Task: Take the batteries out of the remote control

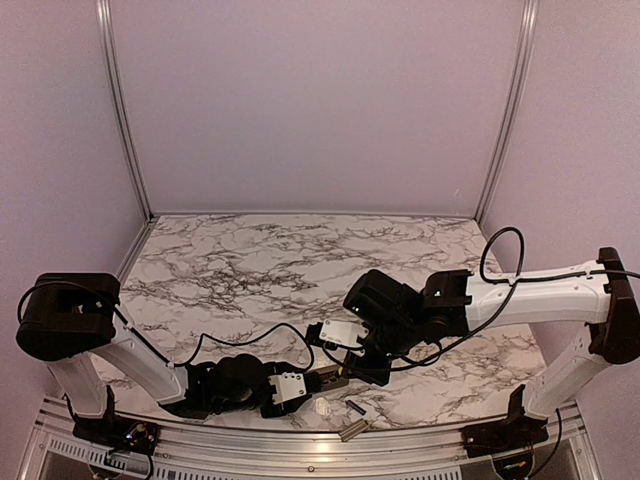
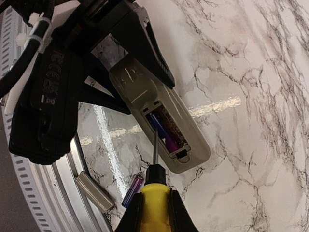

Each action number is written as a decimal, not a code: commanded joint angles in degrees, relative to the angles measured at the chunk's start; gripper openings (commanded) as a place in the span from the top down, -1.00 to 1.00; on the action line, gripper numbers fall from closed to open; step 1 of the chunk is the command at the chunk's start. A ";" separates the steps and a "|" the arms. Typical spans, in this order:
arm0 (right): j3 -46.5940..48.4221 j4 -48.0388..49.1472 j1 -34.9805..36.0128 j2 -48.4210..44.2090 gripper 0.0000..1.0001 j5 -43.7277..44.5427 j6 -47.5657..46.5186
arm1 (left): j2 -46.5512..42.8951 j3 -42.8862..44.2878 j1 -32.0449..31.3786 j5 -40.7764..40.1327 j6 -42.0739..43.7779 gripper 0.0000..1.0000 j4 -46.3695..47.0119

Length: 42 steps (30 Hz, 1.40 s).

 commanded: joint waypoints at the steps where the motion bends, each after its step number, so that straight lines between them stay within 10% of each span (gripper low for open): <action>1: 1.20 0.54 -0.69 1.21 1.00 -0.53 -0.88 | -0.36 -0.73 -0.05 0.97 -0.30 1.00 -0.70; 42: 0.74 -5.34 6.44 6.72 1.00 0.98 -3.72 | -1.13 0.37 -0.04 8.95 -0.59 1.00 -4.54</action>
